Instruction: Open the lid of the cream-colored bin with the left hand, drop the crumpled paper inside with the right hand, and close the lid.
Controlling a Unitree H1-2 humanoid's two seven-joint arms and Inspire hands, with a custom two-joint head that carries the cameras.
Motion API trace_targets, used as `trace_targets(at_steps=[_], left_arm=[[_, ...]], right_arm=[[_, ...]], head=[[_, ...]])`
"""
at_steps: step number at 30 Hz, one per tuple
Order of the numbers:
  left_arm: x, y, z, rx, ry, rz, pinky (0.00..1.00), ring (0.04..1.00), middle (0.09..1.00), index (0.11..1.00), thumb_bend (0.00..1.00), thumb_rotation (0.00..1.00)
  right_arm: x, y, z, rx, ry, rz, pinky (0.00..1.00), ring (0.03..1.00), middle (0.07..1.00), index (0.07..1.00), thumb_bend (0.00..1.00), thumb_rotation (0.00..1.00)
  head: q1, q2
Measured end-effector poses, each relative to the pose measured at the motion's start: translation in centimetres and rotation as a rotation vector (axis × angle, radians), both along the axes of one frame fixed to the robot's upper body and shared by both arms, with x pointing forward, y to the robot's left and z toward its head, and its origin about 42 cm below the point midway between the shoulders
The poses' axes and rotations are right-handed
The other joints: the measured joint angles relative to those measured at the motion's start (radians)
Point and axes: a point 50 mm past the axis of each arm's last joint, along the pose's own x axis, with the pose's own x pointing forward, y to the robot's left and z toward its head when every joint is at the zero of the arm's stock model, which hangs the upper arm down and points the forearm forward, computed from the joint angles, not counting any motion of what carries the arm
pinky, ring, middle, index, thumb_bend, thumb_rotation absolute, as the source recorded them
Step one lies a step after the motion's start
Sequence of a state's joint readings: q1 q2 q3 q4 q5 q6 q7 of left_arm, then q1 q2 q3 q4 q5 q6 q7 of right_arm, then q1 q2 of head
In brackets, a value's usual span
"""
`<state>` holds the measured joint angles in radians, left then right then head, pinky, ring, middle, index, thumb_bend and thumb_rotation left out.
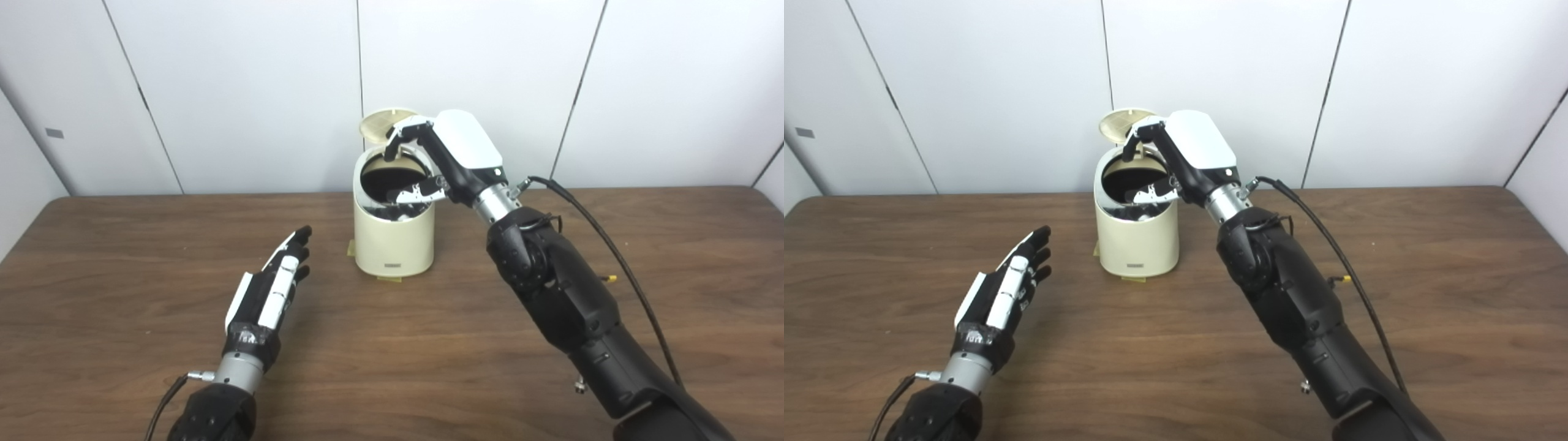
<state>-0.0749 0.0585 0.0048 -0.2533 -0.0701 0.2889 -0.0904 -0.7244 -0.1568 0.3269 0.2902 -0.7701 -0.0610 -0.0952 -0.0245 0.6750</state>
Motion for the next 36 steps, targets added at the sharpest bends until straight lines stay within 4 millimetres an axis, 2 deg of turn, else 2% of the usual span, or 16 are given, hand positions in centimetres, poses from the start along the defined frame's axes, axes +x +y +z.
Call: trace_targets(at_steps=[8,9,10,11,14,24,32,36], left_arm=[[0.0,-0.4,0.0,-0.002,0.001,-0.010,0.96,0.973,0.973,0.959,0.56,0.86],[0.0,-0.4,0.0,-0.002,0.001,-0.010,0.96,0.973,0.972,0.959,0.56,0.86],[0.0,-0.4,0.0,-0.002,0.001,-0.010,0.96,0.974,0.972,0.957,0.56,0.85],[0.0,-0.4,0.0,-0.002,0.001,-0.010,0.97,0.978,0.977,0.960,0.55,0.85],[0.0,-0.4,0.0,-0.004,0.000,-0.009,0.96,0.979,0.978,0.960,0.55,0.85],[0.4,-0.7,-0.2,-0.009,0.005,-0.008,0.95,0.970,0.970,0.953,0.57,0.84],[0.7,-0.6,-0.7,-0.011,0.012,-0.002,0.96,0.977,0.979,0.957,0.54,0.83],[1.4,0.0,-1.3,-0.018,0.037,0.018,0.96,0.978,0.984,0.961,0.55,0.83]], right_arm=[[0.1,-0.2,-0.1,-0.009,0.012,-0.012,0.59,0.674,0.682,0.495,0.52,0.13],[0.1,-0.2,-0.1,-0.010,0.013,-0.013,0.56,0.652,0.669,0.495,0.52,0.13],[0.1,-0.2,-0.1,-0.011,0.014,-0.013,0.50,0.581,0.606,0.496,0.52,0.10],[0.1,-0.3,0.0,-0.006,0.014,-0.014,0.44,0.475,0.528,0.519,0.52,0.03],[0.2,-0.8,0.3,0.051,0.011,-0.021,0.38,0.406,0.503,0.531,0.51,0.00],[-0.7,-2.3,1.5,0.146,-0.048,-0.013,0.38,0.392,0.515,0.514,0.51,0.00],[-1.4,-5.8,1.3,0.123,-0.060,-0.097,0.37,0.382,0.508,0.519,0.51,0.00],[-2.0,-7.7,0.9,0.137,-0.040,-0.118,0.37,0.389,0.512,0.514,0.51,0.00]], head=[[0.002,-0.003],[0.002,-0.002],[0.002,-0.003],[0.002,-0.002],[-0.002,-0.003],[-0.003,-0.009],[-0.002,-0.012],[-0.005,-0.012]])
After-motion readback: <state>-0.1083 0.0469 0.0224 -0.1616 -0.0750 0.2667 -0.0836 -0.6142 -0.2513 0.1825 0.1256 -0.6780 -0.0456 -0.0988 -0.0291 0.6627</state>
